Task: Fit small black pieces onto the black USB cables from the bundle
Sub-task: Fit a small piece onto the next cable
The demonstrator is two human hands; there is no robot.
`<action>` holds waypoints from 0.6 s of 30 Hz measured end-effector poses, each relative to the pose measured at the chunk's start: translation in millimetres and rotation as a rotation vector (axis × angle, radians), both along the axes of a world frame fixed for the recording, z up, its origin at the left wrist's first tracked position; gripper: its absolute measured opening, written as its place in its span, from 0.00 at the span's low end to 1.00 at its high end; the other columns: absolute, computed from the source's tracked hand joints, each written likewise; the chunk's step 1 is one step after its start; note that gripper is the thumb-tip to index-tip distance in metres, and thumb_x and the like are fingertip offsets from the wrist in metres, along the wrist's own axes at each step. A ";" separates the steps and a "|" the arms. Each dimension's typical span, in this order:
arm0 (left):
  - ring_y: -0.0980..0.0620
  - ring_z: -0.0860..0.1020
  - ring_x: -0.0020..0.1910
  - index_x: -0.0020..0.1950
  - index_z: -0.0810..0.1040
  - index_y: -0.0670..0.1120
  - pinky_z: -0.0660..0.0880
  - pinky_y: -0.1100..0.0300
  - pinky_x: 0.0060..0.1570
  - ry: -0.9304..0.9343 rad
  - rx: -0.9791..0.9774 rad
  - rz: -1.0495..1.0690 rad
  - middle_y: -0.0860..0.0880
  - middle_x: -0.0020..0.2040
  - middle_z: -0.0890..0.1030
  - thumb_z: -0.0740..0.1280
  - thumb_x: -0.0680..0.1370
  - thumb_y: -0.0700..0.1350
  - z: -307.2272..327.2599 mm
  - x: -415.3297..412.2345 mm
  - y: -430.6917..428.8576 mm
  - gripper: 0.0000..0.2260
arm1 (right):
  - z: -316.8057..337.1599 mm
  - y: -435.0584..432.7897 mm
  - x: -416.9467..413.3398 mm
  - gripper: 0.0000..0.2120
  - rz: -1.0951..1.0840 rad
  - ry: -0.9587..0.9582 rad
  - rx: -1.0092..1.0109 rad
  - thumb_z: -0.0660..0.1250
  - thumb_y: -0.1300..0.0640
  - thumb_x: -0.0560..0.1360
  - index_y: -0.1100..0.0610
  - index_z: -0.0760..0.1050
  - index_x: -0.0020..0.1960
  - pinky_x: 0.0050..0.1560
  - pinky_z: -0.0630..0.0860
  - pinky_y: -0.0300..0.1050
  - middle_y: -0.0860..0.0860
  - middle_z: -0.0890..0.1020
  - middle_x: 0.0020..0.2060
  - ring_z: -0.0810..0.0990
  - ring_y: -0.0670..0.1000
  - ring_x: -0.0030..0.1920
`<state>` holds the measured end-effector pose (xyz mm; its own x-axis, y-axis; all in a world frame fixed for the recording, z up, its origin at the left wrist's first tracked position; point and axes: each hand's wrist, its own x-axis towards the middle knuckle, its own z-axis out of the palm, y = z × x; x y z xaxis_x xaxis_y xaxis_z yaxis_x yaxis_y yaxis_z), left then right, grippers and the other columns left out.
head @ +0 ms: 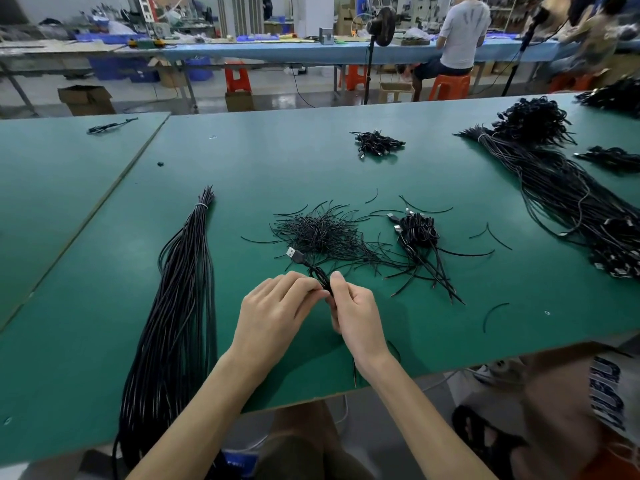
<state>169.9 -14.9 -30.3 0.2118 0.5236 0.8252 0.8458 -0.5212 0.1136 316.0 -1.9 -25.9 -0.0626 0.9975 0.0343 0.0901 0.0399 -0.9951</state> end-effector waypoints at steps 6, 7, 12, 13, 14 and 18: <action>0.51 0.74 0.29 0.44 0.82 0.42 0.73 0.58 0.32 0.009 0.015 0.133 0.50 0.37 0.80 0.71 0.81 0.47 -0.3 7.1 -2.9 0.10 | 0.7 -1.4 -0.2 0.26 0.030 -0.006 0.007 0.57 0.46 0.86 0.50 0.61 0.29 0.31 0.58 0.47 0.49 0.63 0.27 0.59 0.49 0.28; 0.51 0.74 0.29 0.44 0.82 0.42 0.72 0.58 0.32 0.001 0.002 0.134 0.50 0.37 0.80 0.70 0.81 0.47 -0.5 8.5 -3.6 0.11 | 0.1 -1.5 0.6 0.26 0.040 0.002 0.001 0.57 0.46 0.86 0.50 0.62 0.29 0.30 0.58 0.46 0.47 0.63 0.26 0.59 0.48 0.28; 0.52 0.76 0.30 0.46 0.79 0.45 0.76 0.55 0.34 -0.321 -0.387 0.105 0.55 0.35 0.79 0.65 0.82 0.54 1.8 13.4 -6.9 0.13 | -2.8 -1.7 2.9 0.22 0.110 0.045 0.000 0.57 0.46 0.86 0.54 0.71 0.37 0.29 0.62 0.41 0.45 0.70 0.30 0.64 0.45 0.29; 0.52 0.76 0.30 0.45 0.79 0.47 0.76 0.55 0.35 -0.442 -0.499 0.069 0.55 0.34 0.80 0.64 0.82 0.54 1.9 12.4 -5.1 0.13 | -2.9 -1.6 2.6 0.22 0.129 0.048 0.011 0.57 0.46 0.87 0.55 0.72 0.38 0.29 0.63 0.41 0.45 0.71 0.30 0.64 0.45 0.29; 0.53 0.76 0.29 0.45 0.79 0.48 0.75 0.56 0.34 -0.552 -0.581 0.025 0.55 0.34 0.80 0.65 0.82 0.53 1.9 10.3 -3.0 0.11 | -2.5 -1.9 2.2 0.21 0.151 0.051 0.024 0.57 0.47 0.87 0.56 0.72 0.39 0.29 0.62 0.40 0.44 0.71 0.29 0.64 0.45 0.29; 0.55 0.73 0.25 0.43 0.79 0.44 0.71 0.63 0.30 -0.750 -0.668 -0.142 0.52 0.31 0.80 0.66 0.84 0.45 6.3 2.3 2.5 0.11 | -1.5 -4.6 1.2 0.18 0.211 0.017 0.101 0.57 0.49 0.87 0.60 0.74 0.44 0.32 0.69 0.41 0.46 0.72 0.29 0.69 0.47 0.29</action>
